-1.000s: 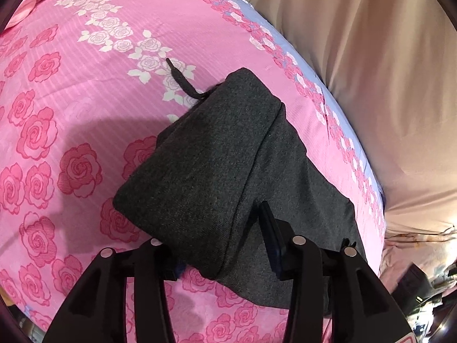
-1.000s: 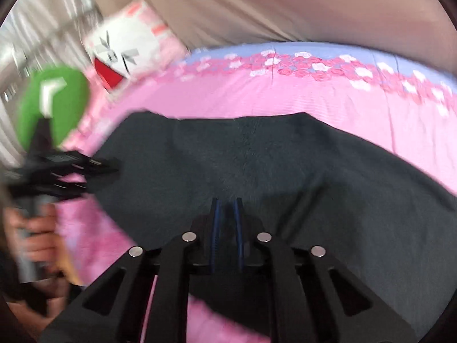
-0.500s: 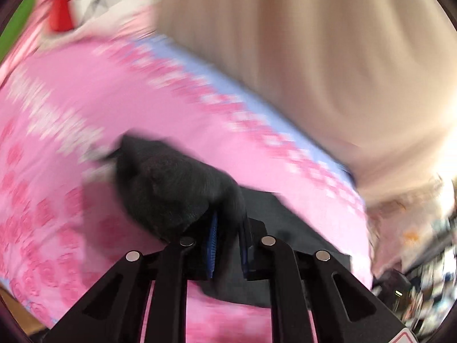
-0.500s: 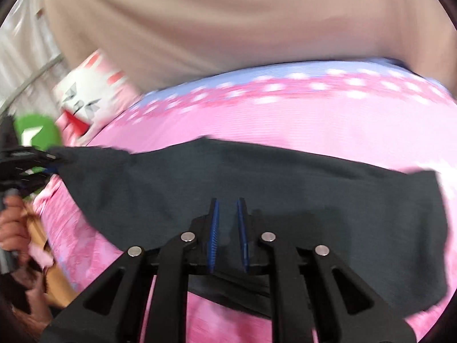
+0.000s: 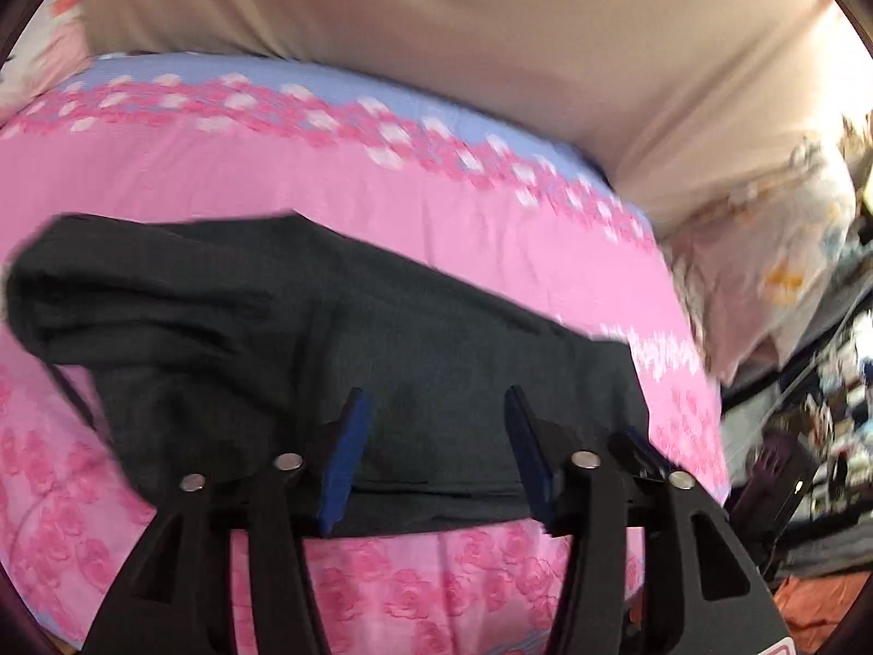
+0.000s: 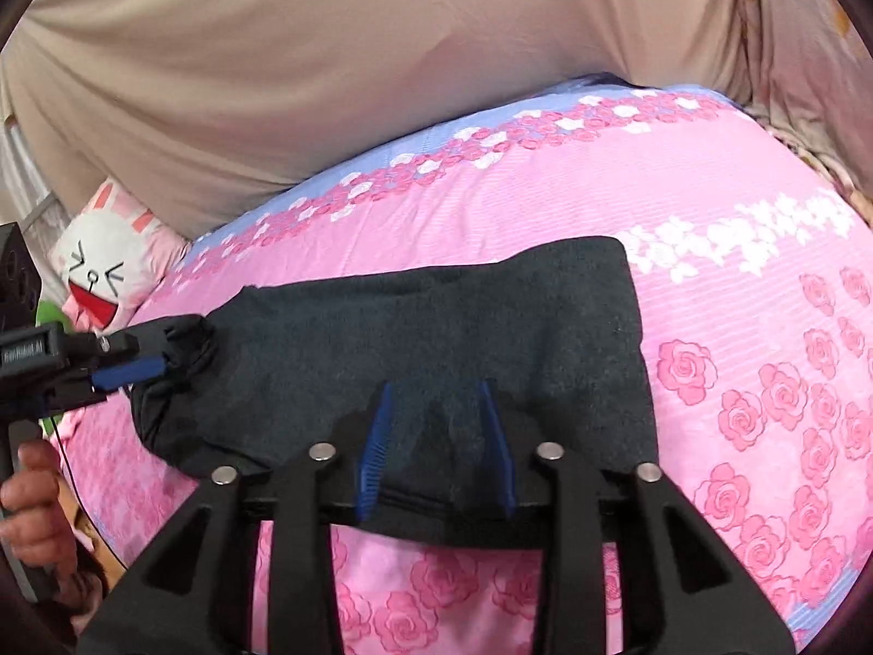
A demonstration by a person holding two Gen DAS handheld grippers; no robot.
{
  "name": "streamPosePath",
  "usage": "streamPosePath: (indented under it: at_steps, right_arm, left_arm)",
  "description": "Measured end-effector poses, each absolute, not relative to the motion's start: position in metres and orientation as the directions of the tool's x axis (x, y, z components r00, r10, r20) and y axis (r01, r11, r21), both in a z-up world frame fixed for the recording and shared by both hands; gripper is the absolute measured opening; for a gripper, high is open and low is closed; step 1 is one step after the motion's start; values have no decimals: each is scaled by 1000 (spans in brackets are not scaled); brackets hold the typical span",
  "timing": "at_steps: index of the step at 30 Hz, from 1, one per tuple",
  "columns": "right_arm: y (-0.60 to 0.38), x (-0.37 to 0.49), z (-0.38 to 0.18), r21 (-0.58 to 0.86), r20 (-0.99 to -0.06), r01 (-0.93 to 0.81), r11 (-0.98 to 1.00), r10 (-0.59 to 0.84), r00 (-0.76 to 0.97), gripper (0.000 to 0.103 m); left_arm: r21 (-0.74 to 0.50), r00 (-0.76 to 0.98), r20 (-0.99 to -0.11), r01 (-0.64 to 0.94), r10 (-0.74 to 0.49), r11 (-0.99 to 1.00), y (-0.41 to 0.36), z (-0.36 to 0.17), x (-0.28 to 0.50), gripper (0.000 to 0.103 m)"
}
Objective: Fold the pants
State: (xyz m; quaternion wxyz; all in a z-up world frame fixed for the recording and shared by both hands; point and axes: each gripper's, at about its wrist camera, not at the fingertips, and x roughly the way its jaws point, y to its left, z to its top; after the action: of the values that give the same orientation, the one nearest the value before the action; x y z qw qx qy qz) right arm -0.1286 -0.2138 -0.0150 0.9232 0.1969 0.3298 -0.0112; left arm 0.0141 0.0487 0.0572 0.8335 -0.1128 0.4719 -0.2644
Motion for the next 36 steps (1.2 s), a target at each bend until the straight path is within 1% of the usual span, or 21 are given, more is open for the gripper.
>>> streamPosePath:
  at_steps: [2,3,5,7,9,10,14,16,19,20,21,22,24,26,27,28,30,32,33,34,36]
  right_arm:
    - [-193,-120,-6,334,-602,89,938,140,786,38]
    - [-182,-117,-2,322,-596,62,945,152,788,44]
    - [-147,-104,10,268,-582,-37,963,192,790,58]
    - [-104,-89,19,185,-578,-143,972,225,784,65]
    - [-65,-76,25,91,-582,-244,965,251,773,67]
    - [-39,-69,27,8,-580,-290,957,241,778,71]
    - [34,-42,19,-348,-578,-401,847,143,804,72]
    - [52,-25,16,-422,-585,-425,801,118,802,72]
    - [63,4,8,-438,-629,-452,777,95,771,72]
    - [64,15,4,-396,-668,-476,785,109,736,71]
    - [59,29,-1,-282,-729,-507,815,161,665,54]
    - [51,37,-3,-179,-764,-507,843,206,612,29]
    - [36,47,4,18,-779,-454,891,297,552,13]
    - [9,48,27,306,-709,-403,862,489,508,11]
    - [-8,45,41,461,-634,-382,801,598,490,8]
    - [-23,41,52,556,-564,-370,745,665,490,2]
    - [-72,20,78,728,-366,-346,592,762,534,2]
    - [-113,-4,87,766,-285,-317,559,737,613,2]
    - [-135,-20,86,769,-271,-289,570,701,660,2]
    - [-151,-34,85,748,-286,-257,613,646,707,3]
    - [-176,-62,73,663,-379,-146,734,498,780,4]
  left_arm:
    - [-422,504,-703,272,-502,865,85,67,13,65]
    - [-415,539,-694,243,-478,877,102,72,12,70]
    - [-420,588,-677,185,-442,889,141,81,8,74]
    - [-430,622,-669,122,-407,894,175,84,6,75]
    - [-426,648,-672,58,-359,903,208,82,2,77]
    - [-422,654,-677,31,-338,906,221,81,1,77]
    - [-433,654,-690,-29,-310,901,267,65,-2,77]
    - [-442,648,-693,-38,-315,896,285,58,-6,77]
    - [-454,639,-696,-39,-327,890,296,47,-10,77]
    - [-451,636,-699,-38,-327,892,299,43,-10,77]
    - [-451,632,-702,-39,-328,891,302,40,-10,77]
    - [-452,629,-704,-39,-329,891,304,37,-10,77]
    - [-457,622,-707,-40,-336,889,305,34,-10,77]
    - [-461,623,-704,-35,-341,887,305,34,-10,77]
    - [-461,624,-701,-28,-344,887,303,36,-9,77]
    - [-459,625,-699,-19,-348,888,299,38,-9,77]
    - [-459,625,-686,24,-372,888,285,46,-10,77]
    - [-459,623,-672,73,-400,885,267,54,-13,77]
    - [-459,620,-665,102,-417,882,255,57,-14,78]
    - [-457,614,-659,131,-434,880,243,60,-16,78]
    - [-447,593,-654,200,-471,872,213,63,-17,79]
